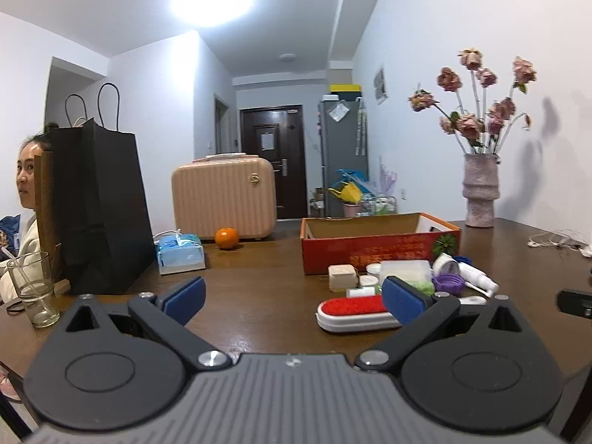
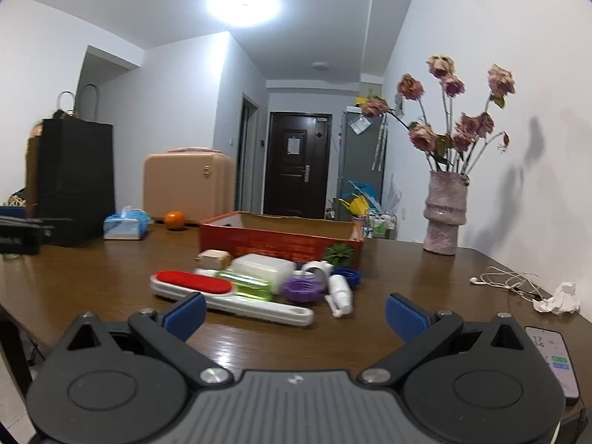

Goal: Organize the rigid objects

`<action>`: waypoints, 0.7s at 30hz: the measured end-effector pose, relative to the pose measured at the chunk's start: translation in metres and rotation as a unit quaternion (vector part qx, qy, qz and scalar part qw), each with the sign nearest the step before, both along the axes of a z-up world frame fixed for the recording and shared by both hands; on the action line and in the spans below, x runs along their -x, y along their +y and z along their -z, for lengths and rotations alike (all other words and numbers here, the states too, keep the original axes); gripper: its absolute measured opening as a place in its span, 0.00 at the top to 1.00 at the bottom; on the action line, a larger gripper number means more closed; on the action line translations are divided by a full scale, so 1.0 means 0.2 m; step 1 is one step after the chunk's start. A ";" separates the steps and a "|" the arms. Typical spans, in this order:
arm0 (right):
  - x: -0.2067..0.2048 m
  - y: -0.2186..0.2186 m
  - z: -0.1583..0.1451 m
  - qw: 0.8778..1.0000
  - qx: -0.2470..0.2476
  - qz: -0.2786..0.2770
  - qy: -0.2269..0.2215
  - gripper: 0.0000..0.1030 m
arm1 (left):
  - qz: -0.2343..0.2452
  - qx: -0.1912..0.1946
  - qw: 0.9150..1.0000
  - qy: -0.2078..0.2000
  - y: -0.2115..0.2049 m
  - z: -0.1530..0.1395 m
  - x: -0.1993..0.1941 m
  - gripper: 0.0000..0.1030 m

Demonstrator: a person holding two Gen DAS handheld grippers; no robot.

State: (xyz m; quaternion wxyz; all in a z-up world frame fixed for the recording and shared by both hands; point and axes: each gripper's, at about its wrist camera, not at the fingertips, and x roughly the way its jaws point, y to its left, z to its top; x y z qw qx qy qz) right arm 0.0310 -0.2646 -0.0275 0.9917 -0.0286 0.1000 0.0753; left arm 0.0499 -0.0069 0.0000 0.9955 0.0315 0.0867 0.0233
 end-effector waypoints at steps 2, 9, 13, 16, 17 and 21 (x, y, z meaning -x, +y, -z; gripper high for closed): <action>-0.05 -0.06 0.00 1.000 -0.002 0.005 0.004 0.00 | -0.010 -0.002 1.000 0.002 -0.02 0.00 -0.04 0.00; -0.26 -0.27 -0.01 1.000 -0.002 0.009 0.008 0.00 | -0.040 -0.001 0.999 0.021 -0.11 0.01 -0.17 0.00; -0.41 -0.41 -0.04 0.999 0.035 0.004 0.011 0.00 | -0.044 -0.011 0.998 0.033 -0.17 0.03 -0.25 0.00; -0.54 -0.53 -0.06 0.998 0.067 0.004 0.012 0.00 | -0.043 -0.022 0.998 0.040 -0.22 0.03 -0.31 0.00; -0.59 -0.58 -0.07 0.997 0.073 0.008 0.015 0.00 | -0.041 -0.024 0.998 0.042 -0.24 0.03 -0.34 0.00; -0.79 -0.76 -0.08 0.997 0.062 0.034 0.034 0.00 | -0.040 -0.034 0.997 0.060 -0.30 0.05 -0.43 0.00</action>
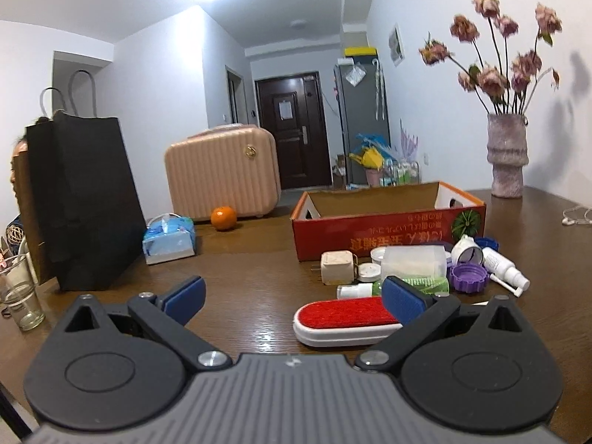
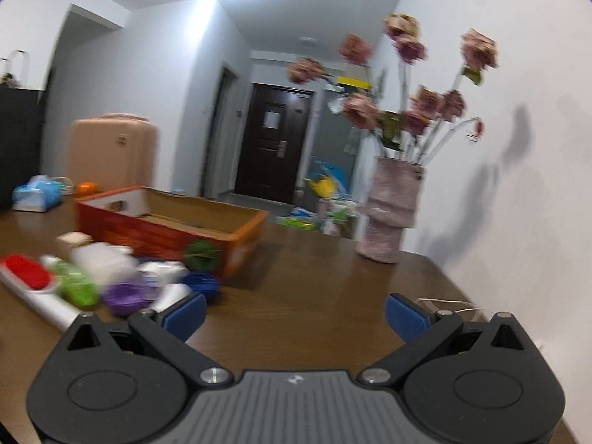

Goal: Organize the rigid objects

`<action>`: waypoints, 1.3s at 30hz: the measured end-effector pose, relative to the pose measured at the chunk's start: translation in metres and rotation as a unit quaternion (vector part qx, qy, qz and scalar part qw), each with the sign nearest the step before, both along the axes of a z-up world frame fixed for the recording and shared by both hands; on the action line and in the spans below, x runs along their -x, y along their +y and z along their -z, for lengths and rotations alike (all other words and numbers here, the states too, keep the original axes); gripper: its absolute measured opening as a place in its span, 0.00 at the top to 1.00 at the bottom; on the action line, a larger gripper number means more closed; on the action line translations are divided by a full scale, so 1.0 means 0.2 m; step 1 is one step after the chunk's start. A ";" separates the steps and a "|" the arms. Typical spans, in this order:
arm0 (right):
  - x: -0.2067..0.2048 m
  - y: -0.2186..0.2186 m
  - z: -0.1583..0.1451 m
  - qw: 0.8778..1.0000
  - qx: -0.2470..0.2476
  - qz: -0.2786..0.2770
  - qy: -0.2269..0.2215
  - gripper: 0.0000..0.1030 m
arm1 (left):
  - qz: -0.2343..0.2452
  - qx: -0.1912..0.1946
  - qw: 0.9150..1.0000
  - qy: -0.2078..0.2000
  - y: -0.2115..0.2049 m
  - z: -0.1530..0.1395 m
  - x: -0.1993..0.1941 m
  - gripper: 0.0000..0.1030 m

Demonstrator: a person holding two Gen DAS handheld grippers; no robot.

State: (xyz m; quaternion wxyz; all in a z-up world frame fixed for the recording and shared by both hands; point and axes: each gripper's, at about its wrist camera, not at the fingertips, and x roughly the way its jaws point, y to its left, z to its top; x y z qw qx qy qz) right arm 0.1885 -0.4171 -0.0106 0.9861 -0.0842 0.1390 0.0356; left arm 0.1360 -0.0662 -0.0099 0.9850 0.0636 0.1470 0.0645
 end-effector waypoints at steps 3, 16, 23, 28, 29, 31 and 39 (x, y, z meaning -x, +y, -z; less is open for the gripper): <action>-0.14 -0.09 0.04 0.999 0.022 0.034 0.008 0.00 | 0.000 -0.015 1.000 0.009 -0.03 0.00 -0.07 0.00; -0.38 -0.29 0.16 0.998 -0.023 0.014 0.051 0.00 | -0.003 -0.040 0.999 0.024 -0.12 0.02 -0.17 0.00; -0.41 -0.30 0.17 0.998 -0.034 0.022 0.054 0.00 | -0.007 -0.043 0.999 0.023 -0.12 0.00 -0.21 0.00; -0.29 -0.21 0.11 0.998 -0.056 0.002 0.034 0.00 | -0.017 -0.037 0.999 0.023 -0.09 0.01 -0.22 0.00; -0.27 -0.19 0.10 0.998 -0.058 -0.006 0.034 0.00 | -0.019 -0.036 0.999 0.024 -0.09 0.01 -0.22 0.00; -0.23 -0.13 0.10 0.997 -0.061 -0.018 0.038 0.00 | -0.019 -0.033 0.999 0.025 -0.07 0.02 -0.23 0.00; -0.14 0.14 0.15 0.989 -0.097 -0.089 0.071 0.00 | 0.007 0.025 0.998 0.063 0.03 0.05 -0.36 0.00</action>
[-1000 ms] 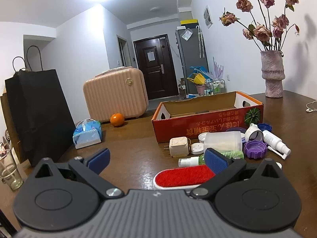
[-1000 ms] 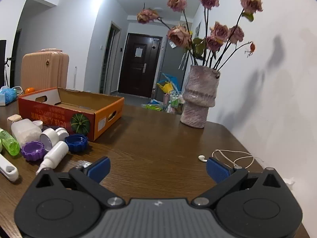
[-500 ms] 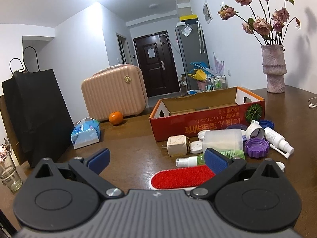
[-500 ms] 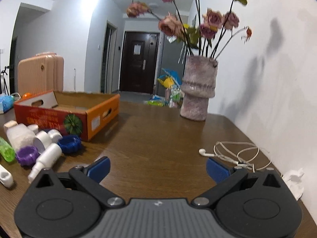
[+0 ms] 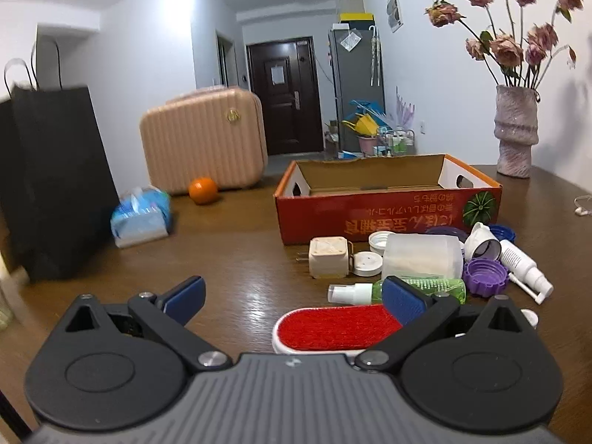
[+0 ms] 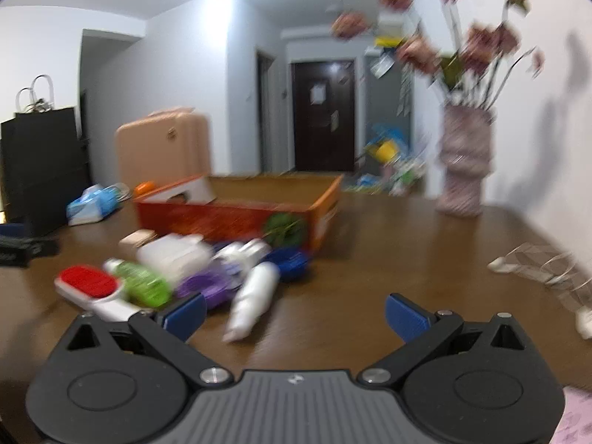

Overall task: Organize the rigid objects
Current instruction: 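Grasp the red-and-white lint roller with the left gripper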

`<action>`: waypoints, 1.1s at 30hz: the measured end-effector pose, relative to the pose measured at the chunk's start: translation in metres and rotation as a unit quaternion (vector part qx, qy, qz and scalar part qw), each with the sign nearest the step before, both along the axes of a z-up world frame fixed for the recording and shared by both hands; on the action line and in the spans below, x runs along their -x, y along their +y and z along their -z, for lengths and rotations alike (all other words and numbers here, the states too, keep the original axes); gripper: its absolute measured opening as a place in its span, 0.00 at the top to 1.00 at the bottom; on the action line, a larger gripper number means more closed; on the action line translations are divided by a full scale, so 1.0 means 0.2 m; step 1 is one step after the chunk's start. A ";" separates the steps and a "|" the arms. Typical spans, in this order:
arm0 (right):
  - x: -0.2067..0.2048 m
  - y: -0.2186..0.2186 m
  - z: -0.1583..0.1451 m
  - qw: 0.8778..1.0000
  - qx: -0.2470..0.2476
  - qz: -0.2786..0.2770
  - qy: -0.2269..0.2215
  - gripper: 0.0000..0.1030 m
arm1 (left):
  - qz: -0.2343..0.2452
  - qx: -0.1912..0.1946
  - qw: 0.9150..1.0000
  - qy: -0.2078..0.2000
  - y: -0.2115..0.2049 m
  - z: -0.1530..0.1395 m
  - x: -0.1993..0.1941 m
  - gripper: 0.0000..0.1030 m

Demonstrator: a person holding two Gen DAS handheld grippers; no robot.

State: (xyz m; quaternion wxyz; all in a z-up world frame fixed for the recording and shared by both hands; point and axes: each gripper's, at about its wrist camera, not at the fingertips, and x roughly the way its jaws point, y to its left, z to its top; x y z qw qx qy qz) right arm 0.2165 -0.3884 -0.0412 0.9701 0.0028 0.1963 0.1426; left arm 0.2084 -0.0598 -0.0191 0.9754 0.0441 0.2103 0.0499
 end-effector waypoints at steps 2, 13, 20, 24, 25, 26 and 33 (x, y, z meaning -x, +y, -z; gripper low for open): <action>-0.03 0.06 0.03 1.000 -0.006 -0.013 0.023 0.00 | 0.011 0.016 1.000 0.011 0.03 0.02 -0.04 0.00; -0.17 0.36 0.11 0.993 -0.036 -0.033 0.110 0.58 | 0.046 0.122 0.987 0.097 0.32 0.14 -0.28 0.31; -0.17 0.40 0.12 0.990 -0.037 -0.007 0.135 0.64 | 0.089 0.155 0.978 0.111 0.36 0.16 -0.27 0.42; -0.16 0.41 0.11 0.989 -0.032 -0.002 0.148 0.65 | 0.085 0.172 0.974 0.122 0.39 0.15 -0.24 0.38; -0.16 0.41 0.11 0.988 -0.035 -0.002 0.152 0.69 | 0.083 0.178 0.972 0.125 0.40 0.15 -0.23 0.36; -0.15 0.41 0.11 0.987 -0.038 -0.001 0.155 0.75 | 0.085 0.185 0.971 0.126 0.42 0.14 -0.22 0.35; -0.09 0.44 0.13 0.990 -0.058 0.009 0.131 0.81 | 0.095 0.255 0.950 0.153 0.47 0.18 -0.18 0.50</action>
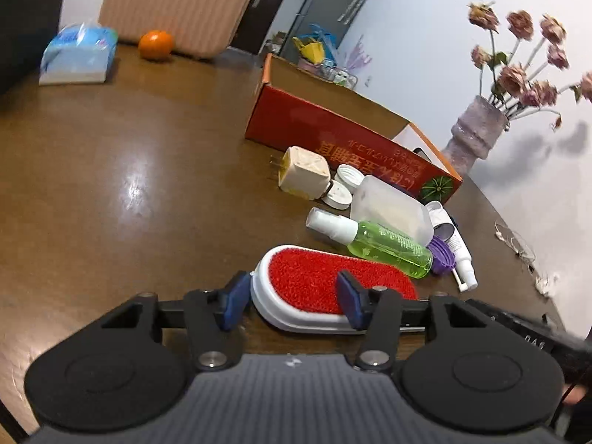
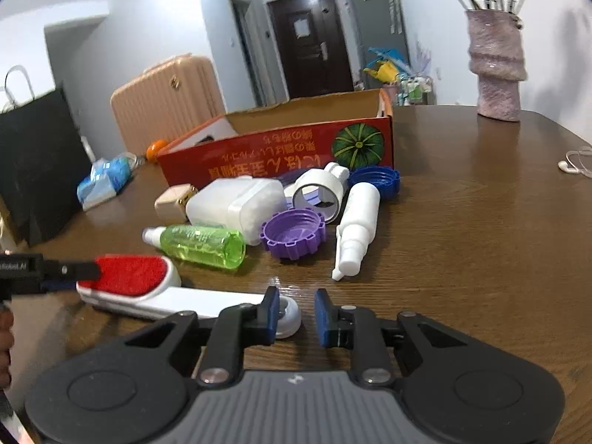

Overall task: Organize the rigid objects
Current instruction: 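Grasp the red-and-white lint roller with the left gripper, then carry the lint roller into the orange box and open the left gripper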

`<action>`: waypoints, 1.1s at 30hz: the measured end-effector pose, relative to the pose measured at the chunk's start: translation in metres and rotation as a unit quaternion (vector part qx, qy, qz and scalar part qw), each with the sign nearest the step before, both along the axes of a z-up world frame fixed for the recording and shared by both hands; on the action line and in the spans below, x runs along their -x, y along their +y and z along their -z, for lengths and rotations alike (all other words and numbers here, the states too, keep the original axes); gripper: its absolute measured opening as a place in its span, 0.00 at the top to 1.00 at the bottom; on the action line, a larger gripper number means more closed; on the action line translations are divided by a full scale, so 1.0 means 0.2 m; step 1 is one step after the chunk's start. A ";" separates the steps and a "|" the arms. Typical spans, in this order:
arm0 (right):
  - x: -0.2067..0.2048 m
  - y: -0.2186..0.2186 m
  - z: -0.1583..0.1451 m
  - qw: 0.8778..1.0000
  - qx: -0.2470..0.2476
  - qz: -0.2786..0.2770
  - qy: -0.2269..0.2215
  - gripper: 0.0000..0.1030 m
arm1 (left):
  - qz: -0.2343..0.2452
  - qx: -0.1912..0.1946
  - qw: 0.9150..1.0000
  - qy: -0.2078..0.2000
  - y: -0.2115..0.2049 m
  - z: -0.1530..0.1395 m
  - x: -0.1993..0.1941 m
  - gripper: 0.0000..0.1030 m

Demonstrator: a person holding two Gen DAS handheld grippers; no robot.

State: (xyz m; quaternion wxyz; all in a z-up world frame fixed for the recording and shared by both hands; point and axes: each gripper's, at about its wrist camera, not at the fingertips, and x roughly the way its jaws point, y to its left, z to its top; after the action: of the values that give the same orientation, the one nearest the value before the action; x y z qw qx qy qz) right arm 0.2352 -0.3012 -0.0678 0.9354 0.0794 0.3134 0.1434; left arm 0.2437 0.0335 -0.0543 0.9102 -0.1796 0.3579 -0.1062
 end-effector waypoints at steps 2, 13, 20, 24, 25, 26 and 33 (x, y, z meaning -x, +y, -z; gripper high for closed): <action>0.01 -0.02 0.01 1.000 -0.021 0.011 -0.001 0.85 | -0.007 0.005 1.000 -0.001 0.00 0.00 0.02 0.53; 0.19 -0.03 -0.10 0.998 -0.042 0.050 -0.017 0.89 | 0.000 0.030 0.998 -0.058 -0.02 -0.15 0.12 0.57; -0.17 -0.09 -0.45 0.992 -0.045 0.057 -0.099 0.89 | 0.009 0.021 0.993 -0.118 -0.06 -0.51 -0.42 0.59; -0.58 -0.10 -0.56 0.993 -0.057 0.048 -0.094 0.90 | -0.005 0.005 0.994 -0.113 -0.07 -0.60 -0.85 0.61; -0.69 -0.10 -0.57 0.993 -0.052 0.046 -0.090 0.90 | -0.006 0.004 0.995 -0.103 -0.08 -0.59 -0.96 0.61; -0.80 -0.10 -0.57 0.994 -0.050 0.047 -0.084 0.90 | -0.005 -0.002 0.995 -0.095 -0.09 -0.58 -1.08 0.61; -1.55 -0.07 -0.42 0.998 -0.038 0.050 0.005 0.90 | -0.013 -0.042 0.999 -0.005 -0.13 -0.36 -1.73 0.61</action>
State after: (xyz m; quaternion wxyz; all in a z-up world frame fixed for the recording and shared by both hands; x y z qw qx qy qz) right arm 0.5447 -0.3153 0.0162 0.9361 0.1312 0.3079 0.1083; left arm 0.5888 0.0075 0.0175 0.9199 -0.1456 0.3554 -0.0797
